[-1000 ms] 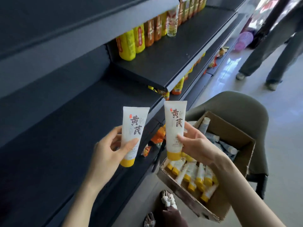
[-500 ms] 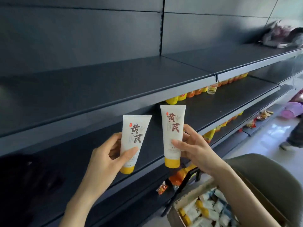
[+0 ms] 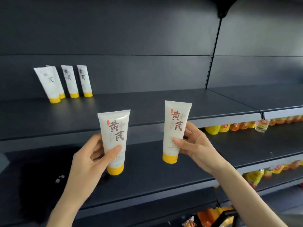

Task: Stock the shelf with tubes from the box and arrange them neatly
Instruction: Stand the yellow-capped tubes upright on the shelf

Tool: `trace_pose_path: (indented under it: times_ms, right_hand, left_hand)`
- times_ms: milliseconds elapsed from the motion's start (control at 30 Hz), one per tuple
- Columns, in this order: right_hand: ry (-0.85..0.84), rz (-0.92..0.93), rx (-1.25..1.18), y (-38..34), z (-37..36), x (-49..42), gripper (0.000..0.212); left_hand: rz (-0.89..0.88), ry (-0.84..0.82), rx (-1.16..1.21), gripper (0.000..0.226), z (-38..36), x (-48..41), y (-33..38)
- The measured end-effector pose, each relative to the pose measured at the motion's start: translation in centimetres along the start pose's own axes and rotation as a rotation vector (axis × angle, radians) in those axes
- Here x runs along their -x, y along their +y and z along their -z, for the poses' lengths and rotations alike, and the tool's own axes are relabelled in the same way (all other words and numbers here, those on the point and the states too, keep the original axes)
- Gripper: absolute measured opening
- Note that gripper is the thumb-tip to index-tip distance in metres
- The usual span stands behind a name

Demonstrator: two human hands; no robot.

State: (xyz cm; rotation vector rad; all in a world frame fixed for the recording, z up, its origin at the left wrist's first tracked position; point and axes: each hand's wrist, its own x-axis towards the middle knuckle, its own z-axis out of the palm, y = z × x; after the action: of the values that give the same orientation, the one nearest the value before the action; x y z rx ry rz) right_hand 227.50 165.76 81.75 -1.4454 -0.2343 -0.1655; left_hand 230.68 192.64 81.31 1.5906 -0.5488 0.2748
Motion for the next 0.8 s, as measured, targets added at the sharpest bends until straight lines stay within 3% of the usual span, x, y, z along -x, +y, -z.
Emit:
trace_pose_path:
  times_ms: [300,800]
  right_hand:
    - [-0.11,0.072,0.006,0.6,-10.6,-6.7,0.045]
    - [0.022,0.213,-0.086,2.7,-25.3,-18.0,0.044]
  left_hand:
    - [-0.073,0.142,-0.059,0.028,11.4,-2.7,-0.2]
    - [-0.108,0.107,-0.11,0.031,28.2,-10.0,-2.7]
